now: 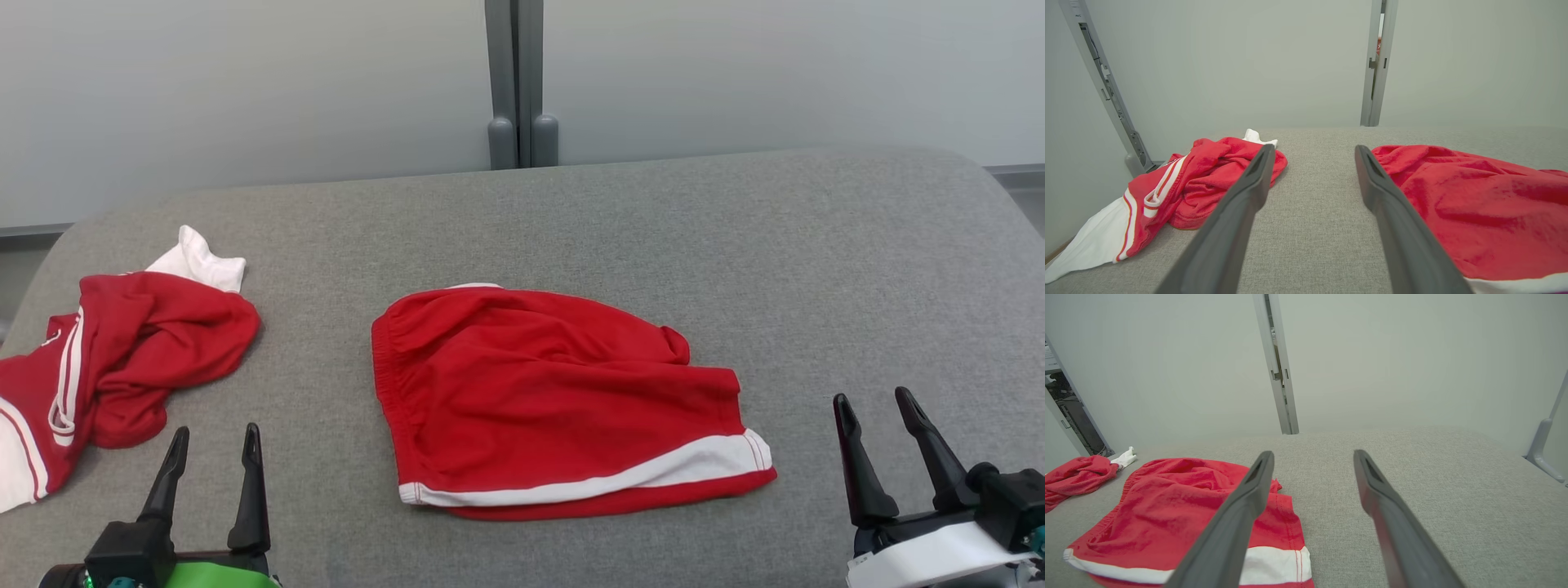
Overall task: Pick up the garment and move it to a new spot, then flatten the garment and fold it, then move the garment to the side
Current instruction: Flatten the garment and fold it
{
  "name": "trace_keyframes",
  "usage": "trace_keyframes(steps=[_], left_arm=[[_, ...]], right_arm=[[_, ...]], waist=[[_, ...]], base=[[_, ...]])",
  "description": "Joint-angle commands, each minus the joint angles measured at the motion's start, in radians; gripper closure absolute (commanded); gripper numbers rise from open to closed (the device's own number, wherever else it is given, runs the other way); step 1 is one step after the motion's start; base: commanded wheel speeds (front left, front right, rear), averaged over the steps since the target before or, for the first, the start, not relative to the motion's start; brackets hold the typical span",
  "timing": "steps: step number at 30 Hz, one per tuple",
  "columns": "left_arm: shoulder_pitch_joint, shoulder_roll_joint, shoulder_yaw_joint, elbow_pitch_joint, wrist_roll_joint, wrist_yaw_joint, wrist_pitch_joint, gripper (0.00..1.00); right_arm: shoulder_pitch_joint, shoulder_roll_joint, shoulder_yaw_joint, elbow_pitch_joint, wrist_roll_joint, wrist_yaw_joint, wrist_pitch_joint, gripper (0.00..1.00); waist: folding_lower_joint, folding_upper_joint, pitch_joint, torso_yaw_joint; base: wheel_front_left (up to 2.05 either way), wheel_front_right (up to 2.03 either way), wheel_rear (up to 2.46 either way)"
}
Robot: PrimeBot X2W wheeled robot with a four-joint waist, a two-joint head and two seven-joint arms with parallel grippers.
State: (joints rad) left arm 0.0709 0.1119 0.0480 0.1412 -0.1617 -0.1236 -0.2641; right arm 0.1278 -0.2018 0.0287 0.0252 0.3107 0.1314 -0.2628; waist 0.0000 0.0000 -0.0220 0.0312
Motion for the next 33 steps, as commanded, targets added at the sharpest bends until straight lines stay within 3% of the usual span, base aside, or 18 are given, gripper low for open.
trace_keyframes(steps=[1,33], left_arm=[[0.016,0.011,0.003,-0.002,0.009,-0.004,0.0,0.0],[0.022,0.022,-0.011,0.004,-0.011,0.007,0.0,0.0]], right_arm=[[0.018,0.006,0.001,-0.008,-0.003,-0.001,-0.003,0.0],[0.032,0.015,0.027,-0.035,-0.021,-0.001,0.099,0.0]], waist=[[0.0,0.0,-0.006,-0.002],[0.0,0.0,-0.007,0.008]], base=[[0.0,0.0,0.0],[0.0,0.0,0.0]])
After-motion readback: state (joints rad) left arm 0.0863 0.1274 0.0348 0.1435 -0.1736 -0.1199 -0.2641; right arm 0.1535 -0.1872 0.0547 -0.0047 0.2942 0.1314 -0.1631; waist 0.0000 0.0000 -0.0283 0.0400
